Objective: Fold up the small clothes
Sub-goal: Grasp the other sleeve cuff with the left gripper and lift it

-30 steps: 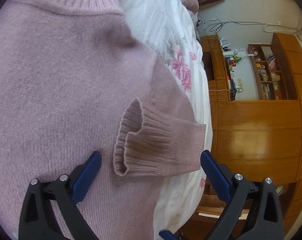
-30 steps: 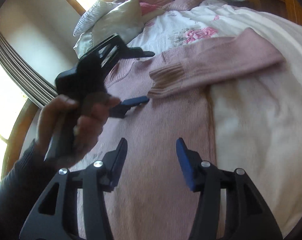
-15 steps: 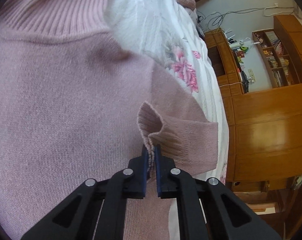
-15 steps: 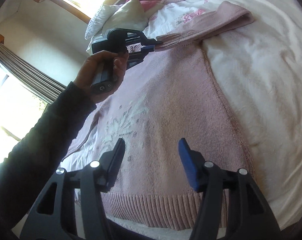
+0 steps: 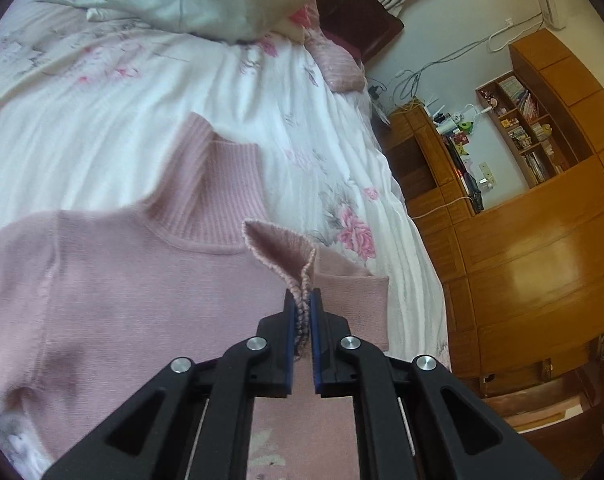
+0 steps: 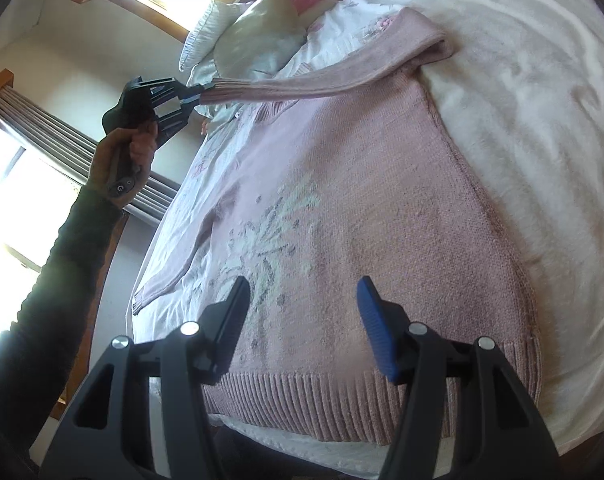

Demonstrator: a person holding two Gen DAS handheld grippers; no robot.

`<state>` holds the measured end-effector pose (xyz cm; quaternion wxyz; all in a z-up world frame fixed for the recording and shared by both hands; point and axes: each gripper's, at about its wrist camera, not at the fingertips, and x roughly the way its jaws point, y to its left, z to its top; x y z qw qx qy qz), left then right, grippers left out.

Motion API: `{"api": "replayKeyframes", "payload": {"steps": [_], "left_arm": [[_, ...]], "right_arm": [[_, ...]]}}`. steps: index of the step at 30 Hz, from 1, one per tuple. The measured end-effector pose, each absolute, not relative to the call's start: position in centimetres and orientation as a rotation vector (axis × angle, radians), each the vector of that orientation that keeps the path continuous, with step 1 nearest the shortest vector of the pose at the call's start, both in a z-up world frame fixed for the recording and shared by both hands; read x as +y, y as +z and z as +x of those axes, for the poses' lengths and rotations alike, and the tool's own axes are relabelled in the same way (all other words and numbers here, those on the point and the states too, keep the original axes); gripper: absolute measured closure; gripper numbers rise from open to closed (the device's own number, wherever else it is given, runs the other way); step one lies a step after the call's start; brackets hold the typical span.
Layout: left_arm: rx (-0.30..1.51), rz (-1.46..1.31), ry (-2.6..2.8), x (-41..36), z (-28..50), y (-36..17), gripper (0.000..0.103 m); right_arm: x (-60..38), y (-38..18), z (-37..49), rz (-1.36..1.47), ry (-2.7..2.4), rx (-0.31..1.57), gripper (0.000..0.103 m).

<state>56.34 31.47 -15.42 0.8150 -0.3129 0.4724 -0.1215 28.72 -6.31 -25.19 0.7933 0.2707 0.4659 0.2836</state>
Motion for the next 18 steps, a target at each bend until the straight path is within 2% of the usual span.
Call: {"api": "replayKeyframes", "payload": {"steps": [6, 18], "left_arm": [[1.012, -0.701, -0.163, 37.2, 54.3, -17.3, 0.097], [1.030, -0.775, -0.090, 43.9, 51.6, -21.4, 0.097]], "right_arm": [[-5.1, -24.8, 28.4, 0.550, 0.626, 1.010, 0.047], [-3.2, -25.1, 28.1, 0.535, 0.639, 1.042, 0.047]]}}
